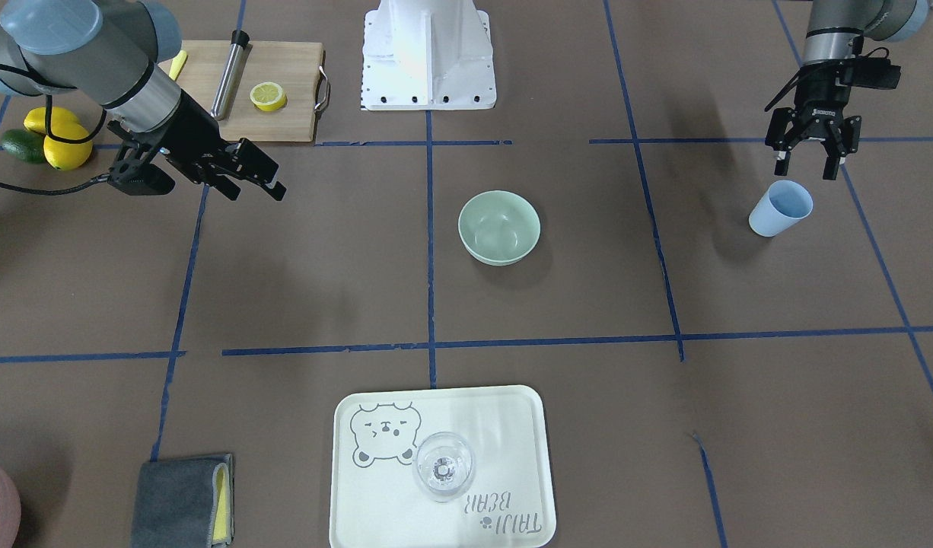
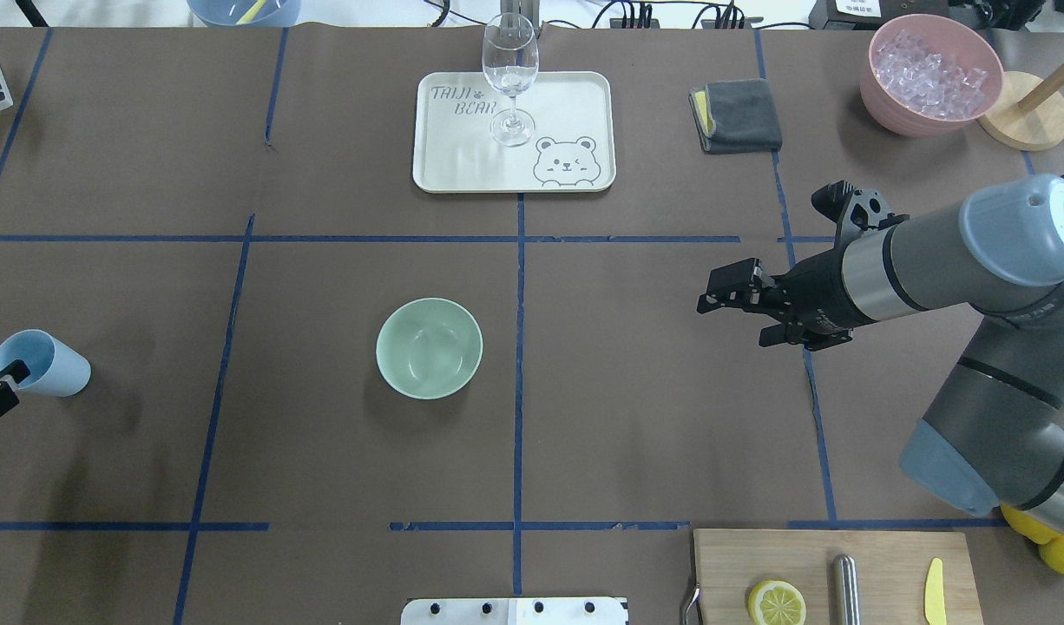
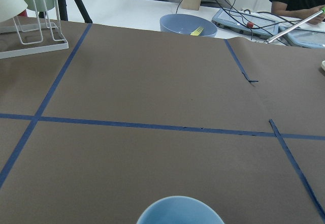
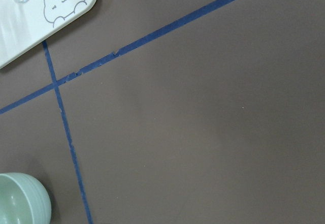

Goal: Pour ice into bowl

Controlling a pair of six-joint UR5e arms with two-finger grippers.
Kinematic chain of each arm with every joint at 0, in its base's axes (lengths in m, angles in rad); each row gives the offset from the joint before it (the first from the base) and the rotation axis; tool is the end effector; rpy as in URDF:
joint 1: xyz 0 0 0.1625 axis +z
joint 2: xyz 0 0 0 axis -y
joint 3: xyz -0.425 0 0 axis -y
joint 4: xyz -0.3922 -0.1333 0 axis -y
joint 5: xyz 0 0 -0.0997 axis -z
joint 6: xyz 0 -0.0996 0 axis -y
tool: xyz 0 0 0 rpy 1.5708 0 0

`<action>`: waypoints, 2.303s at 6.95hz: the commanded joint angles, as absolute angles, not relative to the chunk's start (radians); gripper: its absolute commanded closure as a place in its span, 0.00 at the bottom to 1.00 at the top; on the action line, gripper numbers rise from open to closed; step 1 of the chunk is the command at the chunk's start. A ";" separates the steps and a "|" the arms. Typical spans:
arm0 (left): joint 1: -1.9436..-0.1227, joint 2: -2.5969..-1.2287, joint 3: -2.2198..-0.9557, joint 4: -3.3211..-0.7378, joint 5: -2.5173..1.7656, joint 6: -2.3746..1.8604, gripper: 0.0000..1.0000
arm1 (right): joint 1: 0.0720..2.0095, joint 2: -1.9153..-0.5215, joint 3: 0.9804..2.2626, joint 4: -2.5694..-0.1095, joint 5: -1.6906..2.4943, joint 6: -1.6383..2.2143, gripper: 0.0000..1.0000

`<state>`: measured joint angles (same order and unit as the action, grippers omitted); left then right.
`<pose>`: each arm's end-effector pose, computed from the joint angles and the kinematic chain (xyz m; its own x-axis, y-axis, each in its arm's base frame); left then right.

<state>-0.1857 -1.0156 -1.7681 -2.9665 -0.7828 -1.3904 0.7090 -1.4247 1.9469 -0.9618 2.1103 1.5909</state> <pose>0.2125 -0.2474 0.6109 0.6223 0.0118 -0.7827 0.6289 0.5878 0.5089 -0.3424 -0.4019 0.3335 0.3188 0.2962 0.9003 -0.2122 0.9481 -0.2368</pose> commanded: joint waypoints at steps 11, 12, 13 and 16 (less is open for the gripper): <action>0.003 -1.177 -1.587 -2.643 -0.327 -1.672 0.03 | 0.719 -1.436 1.967 -0.963 2.118 1.592 0.00; 0.003 -1.186 -1.583 -2.645 -0.319 -1.672 0.03 | 0.719 -1.436 1.967 -0.963 2.118 1.592 0.00; 0.003 -1.224 -1.569 -2.645 -0.307 -1.672 0.03 | 0.721 -1.436 1.967 -0.963 2.120 1.592 0.00; -0.014 -1.249 -1.513 -2.645 -0.307 -1.672 0.02 | 0.721 -1.436 1.973 -0.963 2.118 1.592 0.00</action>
<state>-0.0031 -1.2444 -1.5261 -2.6445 -0.3068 -1.6720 0.7209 -1.4358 1.9702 -0.9633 2.1186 1.5923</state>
